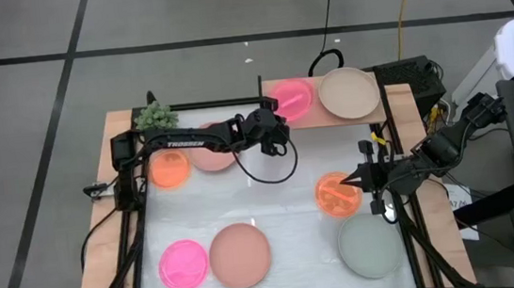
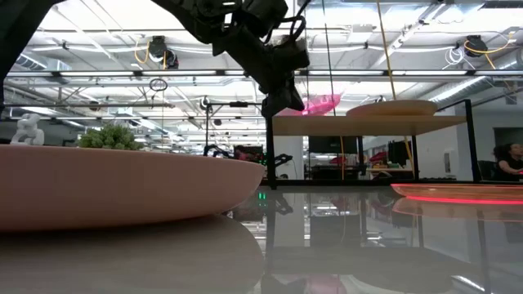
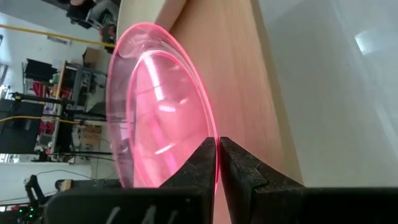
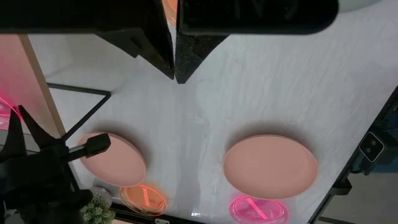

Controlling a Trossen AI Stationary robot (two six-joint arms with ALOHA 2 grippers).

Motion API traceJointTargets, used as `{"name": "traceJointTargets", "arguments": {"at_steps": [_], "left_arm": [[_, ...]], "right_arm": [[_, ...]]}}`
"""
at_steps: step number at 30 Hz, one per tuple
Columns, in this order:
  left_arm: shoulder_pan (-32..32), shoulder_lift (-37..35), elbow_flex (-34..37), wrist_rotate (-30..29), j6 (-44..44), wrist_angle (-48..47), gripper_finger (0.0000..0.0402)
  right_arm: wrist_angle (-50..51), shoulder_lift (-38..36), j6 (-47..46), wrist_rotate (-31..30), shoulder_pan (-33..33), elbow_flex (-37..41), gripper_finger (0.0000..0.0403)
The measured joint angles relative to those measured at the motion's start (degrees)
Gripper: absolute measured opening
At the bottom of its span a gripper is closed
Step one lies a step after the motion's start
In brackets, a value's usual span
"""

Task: Place and stack plates onto a shelf
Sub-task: Put the top light pink plate on the shelf

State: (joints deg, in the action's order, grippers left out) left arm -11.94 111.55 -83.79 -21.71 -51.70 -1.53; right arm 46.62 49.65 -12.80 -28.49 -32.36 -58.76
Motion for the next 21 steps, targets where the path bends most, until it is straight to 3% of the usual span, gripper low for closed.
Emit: {"name": "traceJointTargets", "arguments": {"at_steps": [21], "left_arm": [[-0.66,-0.07,0.0,2.16,0.8,-0.3,0.0024]], "right_arm": [[-0.01,0.0,0.0,0.22,0.0,0.0,0.0]]}}
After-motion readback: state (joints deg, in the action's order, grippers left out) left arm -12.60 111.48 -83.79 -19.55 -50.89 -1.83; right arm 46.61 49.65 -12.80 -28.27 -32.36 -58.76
